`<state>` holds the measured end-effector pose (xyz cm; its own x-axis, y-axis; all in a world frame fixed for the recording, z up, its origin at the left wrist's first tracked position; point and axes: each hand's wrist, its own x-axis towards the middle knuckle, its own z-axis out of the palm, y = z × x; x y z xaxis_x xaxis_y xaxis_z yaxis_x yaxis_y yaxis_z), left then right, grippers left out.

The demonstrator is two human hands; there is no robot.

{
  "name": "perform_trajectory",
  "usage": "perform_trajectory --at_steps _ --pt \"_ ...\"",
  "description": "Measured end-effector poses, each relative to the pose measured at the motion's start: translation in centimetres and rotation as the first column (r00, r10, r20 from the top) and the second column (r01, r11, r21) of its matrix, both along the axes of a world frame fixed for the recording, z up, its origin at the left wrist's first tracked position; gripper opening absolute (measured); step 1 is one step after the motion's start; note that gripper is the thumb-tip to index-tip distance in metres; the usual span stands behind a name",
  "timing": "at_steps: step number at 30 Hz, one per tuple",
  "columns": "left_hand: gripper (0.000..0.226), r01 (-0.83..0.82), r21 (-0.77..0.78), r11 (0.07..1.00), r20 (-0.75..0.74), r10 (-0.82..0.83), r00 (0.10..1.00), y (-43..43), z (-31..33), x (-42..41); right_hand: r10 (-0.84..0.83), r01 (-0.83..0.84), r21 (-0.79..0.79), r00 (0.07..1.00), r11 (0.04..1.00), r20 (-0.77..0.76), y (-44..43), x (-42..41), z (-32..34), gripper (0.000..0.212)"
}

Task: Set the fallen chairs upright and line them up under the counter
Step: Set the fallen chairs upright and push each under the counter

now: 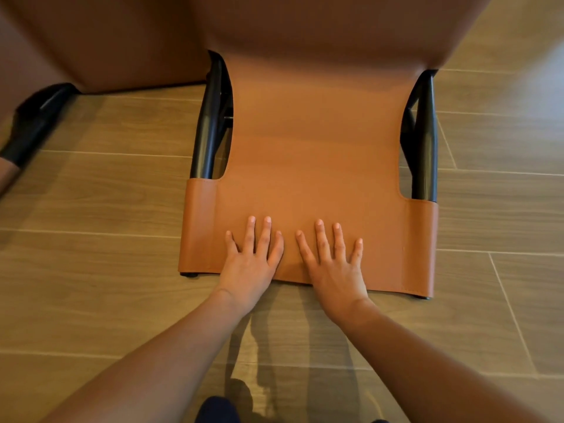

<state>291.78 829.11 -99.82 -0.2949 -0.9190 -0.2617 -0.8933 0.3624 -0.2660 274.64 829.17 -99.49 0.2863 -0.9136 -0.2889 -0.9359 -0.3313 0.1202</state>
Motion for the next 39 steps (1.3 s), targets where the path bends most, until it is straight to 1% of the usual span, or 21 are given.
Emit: perform_trajectory --at_steps 3,7,10,13,18,23,28,32,37,39 --pt "0.075 0.012 0.005 1.0 0.005 -0.012 1.0 0.0 0.0 0.5 0.032 -0.031 0.033 0.999 0.999 -0.042 0.2 -0.3 0.4 0.082" --pt "0.077 0.016 0.071 0.997 0.02 -0.017 1.0 -0.1 1.1 0.7 0.066 -0.059 0.09 0.995 0.994 -0.079 -0.2 -0.2 1.7 0.079" --pt "0.078 0.01 0.114 0.993 0.005 -0.011 1.0 0.1 2.7 0.5 0.068 -0.053 0.149 0.993 0.987 -0.094 -0.1 -0.5 3.3 0.076" --pt "0.078 0.022 0.131 0.991 -0.016 -0.02 1.0 0.2 4.5 0.2 0.07 -0.051 0.175 0.992 0.983 -0.107 -0.2 -1.0 5.5 0.074" --pt "0.084 -0.012 0.196 0.981 -0.048 0.022 0.999 0.3 8.8 -0.4 0.058 -0.034 0.247 0.994 0.969 -0.093 -0.1 -1.6 10.1 0.078" --pt "0.083 -0.013 0.291 0.957 -0.064 0.033 0.997 0.7 14.7 -0.6 0.051 -0.015 0.333 0.994 0.943 -0.099 0.2 -1.9 16.2 0.086" --pt "0.082 -0.037 0.405 0.914 -0.064 0.069 0.996 1.1 21.9 -0.9 0.039 -0.001 0.433 0.996 0.902 -0.078 0.7 -2.1 23.6 0.086" --pt "0.083 -0.063 0.445 0.893 -0.045 0.093 0.995 1.6 28.8 -1.6 0.034 0.014 0.461 0.995 0.887 -0.096 1.1 -2.2 30.4 0.085" --pt "0.082 -0.04 0.509 0.86 -0.076 0.091 0.993 0.6 38.0 -1.3 0.015 0.026 0.532 0.997 0.846 -0.072 -0.1 -2.3 39.4 0.087" --pt "0.08 -0.025 0.51 0.86 -0.079 0.076 0.994 0.1 41.5 -1.4 0.004 0.032 0.548 0.998 0.836 -0.064 -0.8 -2.2 42.9 0.087"
